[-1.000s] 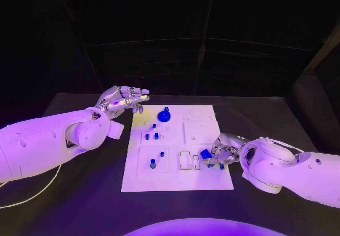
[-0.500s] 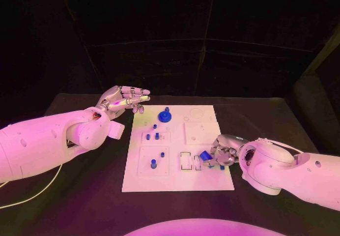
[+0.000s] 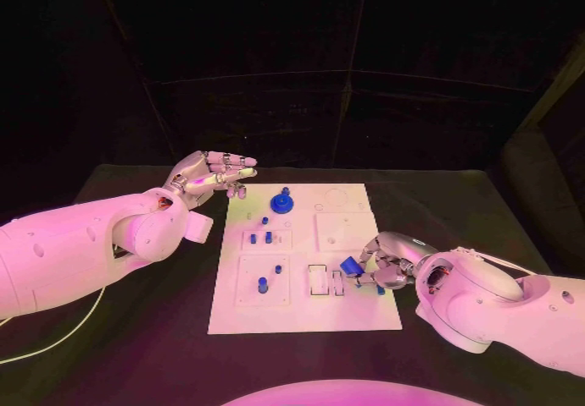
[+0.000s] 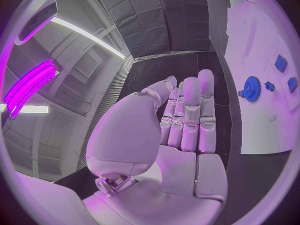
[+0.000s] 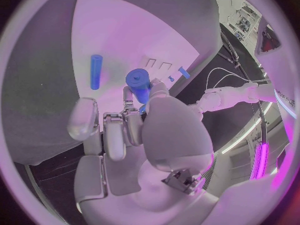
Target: Assemble the parts on the task board
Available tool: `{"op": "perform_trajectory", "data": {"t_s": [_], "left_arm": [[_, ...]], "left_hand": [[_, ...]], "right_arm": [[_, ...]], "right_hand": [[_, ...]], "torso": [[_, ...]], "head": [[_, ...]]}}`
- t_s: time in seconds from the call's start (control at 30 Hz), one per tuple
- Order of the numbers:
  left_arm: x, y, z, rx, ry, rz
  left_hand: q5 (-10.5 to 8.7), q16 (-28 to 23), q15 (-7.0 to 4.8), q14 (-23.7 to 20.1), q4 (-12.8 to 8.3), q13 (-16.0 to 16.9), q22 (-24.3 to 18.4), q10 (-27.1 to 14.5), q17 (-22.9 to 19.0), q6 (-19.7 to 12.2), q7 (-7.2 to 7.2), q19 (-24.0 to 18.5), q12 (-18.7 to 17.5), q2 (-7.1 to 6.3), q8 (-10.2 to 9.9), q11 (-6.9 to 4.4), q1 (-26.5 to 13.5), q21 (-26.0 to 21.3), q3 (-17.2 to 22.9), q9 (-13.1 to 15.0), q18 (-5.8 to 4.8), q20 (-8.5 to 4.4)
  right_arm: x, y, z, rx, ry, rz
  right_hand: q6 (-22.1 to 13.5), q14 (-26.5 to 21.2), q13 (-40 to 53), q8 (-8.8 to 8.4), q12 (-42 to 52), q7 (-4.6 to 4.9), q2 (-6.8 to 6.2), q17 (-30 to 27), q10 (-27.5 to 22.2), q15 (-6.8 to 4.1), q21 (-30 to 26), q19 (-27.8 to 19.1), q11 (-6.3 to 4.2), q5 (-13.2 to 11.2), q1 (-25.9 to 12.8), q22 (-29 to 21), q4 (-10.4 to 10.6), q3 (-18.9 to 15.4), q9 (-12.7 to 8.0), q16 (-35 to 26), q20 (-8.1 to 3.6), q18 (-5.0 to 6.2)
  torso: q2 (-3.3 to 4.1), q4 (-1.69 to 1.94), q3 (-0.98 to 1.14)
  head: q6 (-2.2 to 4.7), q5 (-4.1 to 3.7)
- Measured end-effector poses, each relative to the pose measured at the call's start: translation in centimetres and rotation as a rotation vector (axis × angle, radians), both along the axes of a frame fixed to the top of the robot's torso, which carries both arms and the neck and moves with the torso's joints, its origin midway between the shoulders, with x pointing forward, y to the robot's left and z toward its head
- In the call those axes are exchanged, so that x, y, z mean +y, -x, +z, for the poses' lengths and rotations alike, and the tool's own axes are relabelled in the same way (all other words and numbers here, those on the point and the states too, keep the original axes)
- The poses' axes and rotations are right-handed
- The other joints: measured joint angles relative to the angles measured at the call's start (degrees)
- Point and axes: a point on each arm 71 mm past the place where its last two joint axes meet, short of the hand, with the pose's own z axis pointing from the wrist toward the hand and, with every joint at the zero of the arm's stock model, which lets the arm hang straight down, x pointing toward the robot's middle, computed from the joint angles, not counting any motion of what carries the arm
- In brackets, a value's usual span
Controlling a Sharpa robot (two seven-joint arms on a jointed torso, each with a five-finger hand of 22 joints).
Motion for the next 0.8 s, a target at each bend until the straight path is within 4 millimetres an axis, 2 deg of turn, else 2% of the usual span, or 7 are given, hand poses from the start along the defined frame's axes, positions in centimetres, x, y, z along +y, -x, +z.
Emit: {"op": "perform_trajectory", "data": {"t_s": [0.1,0.2,0.33,0.4,0.47,0.63,0.8], "left_arm": [[0.0,0.0,0.0,0.0,0.0,0.0],[0.0,0.0,0.0,0.0,0.0,0.0],[0.0,0.0,0.0,0.001,0.0,-0.001],[0.0,0.0,0.0,0.001,0.0,-0.001],[0.0,0.0,0.0,0.001,0.0,-0.001],[-0.1,0.1,0.0,0.001,0.001,-0.002],[-0.1,0.1,0.0,0.001,0.001,-0.002]], "left_hand": [[0.0,0.0,0.0,0.0,0.0,0.0,0.0,0.0,0.0,0.0,0.0,0.0,0.0,0.0,0.0,0.0,0.0,0.0,0.0,0.0,0.0,0.0],[0.0,0.0,0.0,0.0,0.0,0.0,0.0,0.0,0.0,0.0,0.0,0.0,0.0,0.0,0.0,0.0,0.0,0.0,0.0,0.0,0.0,0.0],[0.0,0.0,0.0,0.0,0.0,0.0,0.0,0.0,0.0,0.0,0.0,0.0,0.0,0.0,0.0,0.0,0.0,0.0,0.0,0.0,0.0,0.0],[0.0,0.0,0.0,0.0,0.0,0.0,0.0,0.0,0.0,0.0,0.0,0.0,0.0,0.0,0.0,0.0,0.0,0.0,0.0,0.0,0.0,0.0],[0.0,0.0,0.0,0.0,0.0,0.0,0.0,0.0,0.0,0.0,0.0,0.0,0.0,0.0,0.0,0.0,0.0,0.0,0.0,0.0,0.0,0.0],[0.0,0.0,0.0,0.0,0.0,0.0,0.0,0.0,0.0,0.0,0.0,0.0,0.0,0.0,0.0,0.0,0.0,0.0,0.0,0.0,0.0,0.0],[0.0,0.0,0.0,0.0,0.0,0.0,0.0,0.0,0.0,0.0,0.0,0.0,0.0,0.0,0.0,0.0,0.0,0.0,0.0,0.0,0.0,0.0]], "right_arm": [[0.3,0.2,0.3,-0.017,-0.03,-0.003],[0.7,0.2,0.4,-0.022,-0.05,0.0],[1.8,0.2,0.3,-0.014,-0.07,0.018],[2.4,0.1,0.2,-0.004,-0.075,0.03],[2.9,0.0,0.1,0.006,-0.076,0.038],[4.1,-0.1,-0.2,0.033,-0.074,0.059],[4.5,-0.3,-0.5,0.053,-0.063,0.059]], "right_hand": [[0.0,0.0,0.0,0.27,0.0,0.0,0.17,0.0,0.1,0.0,0.0,0.0,-0.09,0.3,0.0,0.0,0.1,-0.1,0.0,0.0,-0.01,-0.01],[0.0,-0.2,0.0,0.33,0.0,0.02,0.97,0.0,0.1,-0.21,0.0,0.0,-0.09,0.0,-0.8,0.0,0.4,-0.7,0.0,0.0,-0.01,0.0],[0.2,-0.1,0.0,0.34,-0.1,0.22,1.72,0.0,0.1,-0.31,0.0,0.0,-0.09,-2.0,-1.6,0.1,0.4,-1.4,0.1,0.0,-0.01,0.0],[0.2,0.0,0.1,0.42,-0.7,0.23,2.62,0.0,0.1,-0.42,0.0,0.0,-0.09,-4.2,-2.5,-0.1,0.4,-2.2,1.4,0.0,0.0,-0.01],[0.5,0.0,0.2,0.75,-1.0,0.44,3.0,0.0,0.0,-0.42,0.0,0.0,-0.23,-5.2,-2.9,-0.3,0.6,-2.3,1.7,0.0,0.0,0.0],[0.9,-0.1,0.1,0.95,-1.4,0.25,3.22,0.0,0.1,-0.55,0.0,0.0,-0.51,-5.8,-3.9,-0.4,0.4,-2.6,2.1,0.0,0.0,0.0],[1.2,0.0,0.1,1.15,-1.4,0.24,3.22,0.0,-0.1,-0.82,0.0,0.0,-0.72,-6.0,-3.9,-0.4,0.5,-2.9,2.2,0.0,0.0,0.0]], "torso": [[0.04,0.04,-0.02],[0.07,0.05,-0.03],[0.12,0.05,-0.06],[0.12,0.06,-0.06],[0.12,0.07,-0.06],[0.12,0.09,-0.06],[0.12,0.09,-0.04]], "head": [[0.02,0.01],[0.03,0.06],[-0.09,0.15],[-0.16,0.23],[-0.21,0.3],[-0.25,0.36],[-0.36,0.49]]}}
